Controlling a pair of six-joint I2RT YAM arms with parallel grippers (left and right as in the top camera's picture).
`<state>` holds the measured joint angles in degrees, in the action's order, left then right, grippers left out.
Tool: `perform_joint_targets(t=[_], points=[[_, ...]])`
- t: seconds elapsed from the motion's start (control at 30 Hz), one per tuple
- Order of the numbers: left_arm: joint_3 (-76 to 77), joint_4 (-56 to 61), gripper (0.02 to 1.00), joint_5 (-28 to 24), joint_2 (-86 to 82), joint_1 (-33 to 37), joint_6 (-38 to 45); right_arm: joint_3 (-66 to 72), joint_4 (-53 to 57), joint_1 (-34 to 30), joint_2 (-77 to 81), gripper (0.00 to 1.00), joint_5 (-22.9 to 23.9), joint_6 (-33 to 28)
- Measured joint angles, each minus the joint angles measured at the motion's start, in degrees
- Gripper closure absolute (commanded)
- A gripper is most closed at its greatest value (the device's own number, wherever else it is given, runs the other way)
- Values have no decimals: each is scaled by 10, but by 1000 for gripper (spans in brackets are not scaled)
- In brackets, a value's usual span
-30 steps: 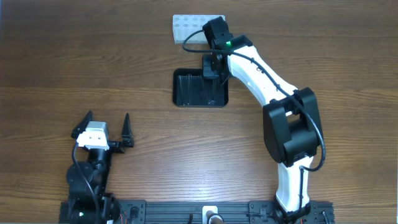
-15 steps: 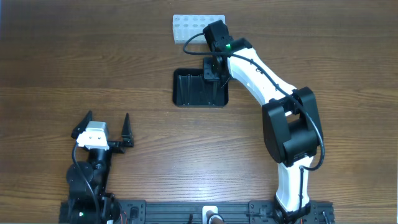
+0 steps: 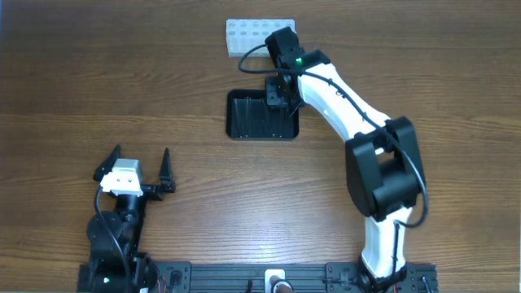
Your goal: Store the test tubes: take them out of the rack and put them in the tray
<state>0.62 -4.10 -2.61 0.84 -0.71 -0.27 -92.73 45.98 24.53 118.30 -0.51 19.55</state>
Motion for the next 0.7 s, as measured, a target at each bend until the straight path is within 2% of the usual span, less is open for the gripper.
perform_joint_targets(t=[0.03,0.17,0.37,0.43,0.6,0.7], points=[[0,0,18,0,0,0,0,2,1,1,-20,415,9,-5],[0,0,20,0,0,0,0,3,-3,-5,-148,334,49,-34],[0,0,18,0,0,0,0,12,-29,-85,-332,202,82,-92],[0,0,18,0,0,0,0,48,-63,-108,-388,130,89,-114],[0,0,18,0,0,0,0,218,-160,-139,-545,23,95,-169],[0,0,18,0,0,0,0,325,-207,-158,-638,7,96,-189]])
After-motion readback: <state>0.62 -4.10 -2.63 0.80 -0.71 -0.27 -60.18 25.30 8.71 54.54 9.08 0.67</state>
